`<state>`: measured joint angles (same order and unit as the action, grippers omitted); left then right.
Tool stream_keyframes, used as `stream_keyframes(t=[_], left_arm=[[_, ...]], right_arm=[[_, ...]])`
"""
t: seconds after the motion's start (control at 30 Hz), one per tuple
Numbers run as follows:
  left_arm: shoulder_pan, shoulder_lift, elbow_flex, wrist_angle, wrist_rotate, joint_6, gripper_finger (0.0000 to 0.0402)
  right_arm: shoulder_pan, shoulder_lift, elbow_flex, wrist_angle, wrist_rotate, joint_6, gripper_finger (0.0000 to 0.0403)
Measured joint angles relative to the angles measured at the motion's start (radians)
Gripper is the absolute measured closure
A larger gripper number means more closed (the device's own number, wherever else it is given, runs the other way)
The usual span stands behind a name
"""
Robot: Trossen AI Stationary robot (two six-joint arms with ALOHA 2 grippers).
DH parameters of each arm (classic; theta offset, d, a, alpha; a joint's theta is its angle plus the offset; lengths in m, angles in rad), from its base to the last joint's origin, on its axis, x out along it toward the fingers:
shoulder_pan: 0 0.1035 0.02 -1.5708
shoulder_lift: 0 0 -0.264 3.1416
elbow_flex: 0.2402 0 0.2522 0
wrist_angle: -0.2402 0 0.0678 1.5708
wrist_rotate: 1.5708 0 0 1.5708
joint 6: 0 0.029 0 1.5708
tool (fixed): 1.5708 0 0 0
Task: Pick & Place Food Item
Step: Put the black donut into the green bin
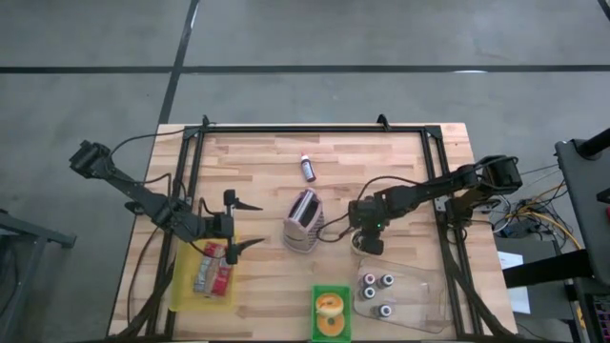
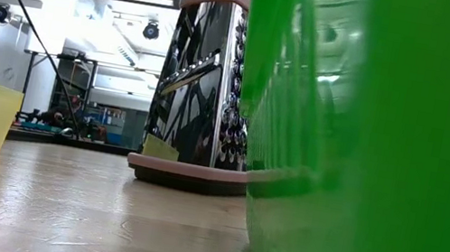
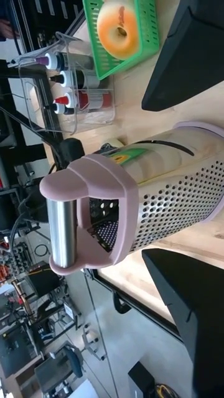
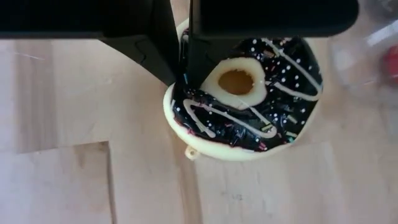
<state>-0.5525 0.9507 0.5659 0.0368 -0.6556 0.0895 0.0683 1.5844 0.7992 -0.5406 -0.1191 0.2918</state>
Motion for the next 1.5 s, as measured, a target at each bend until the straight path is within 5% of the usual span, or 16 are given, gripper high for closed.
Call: stream_keyframes(t=[0.9, 1.5], left_arm=[[0.0, -0.002, 0.0, -0.011, 0.0, -0.023, 0.0019], [0.0, -0.002, 0.0, -0.031, 0.0, -0.042, 0.0019]], right_arm=[[0.02, -0.045, 0.21, -0.233, 0.391, -0.007, 0.0395], [0.178, -0.09, 0.402, -0.46, 0.598, 0.074, 0.0395]])
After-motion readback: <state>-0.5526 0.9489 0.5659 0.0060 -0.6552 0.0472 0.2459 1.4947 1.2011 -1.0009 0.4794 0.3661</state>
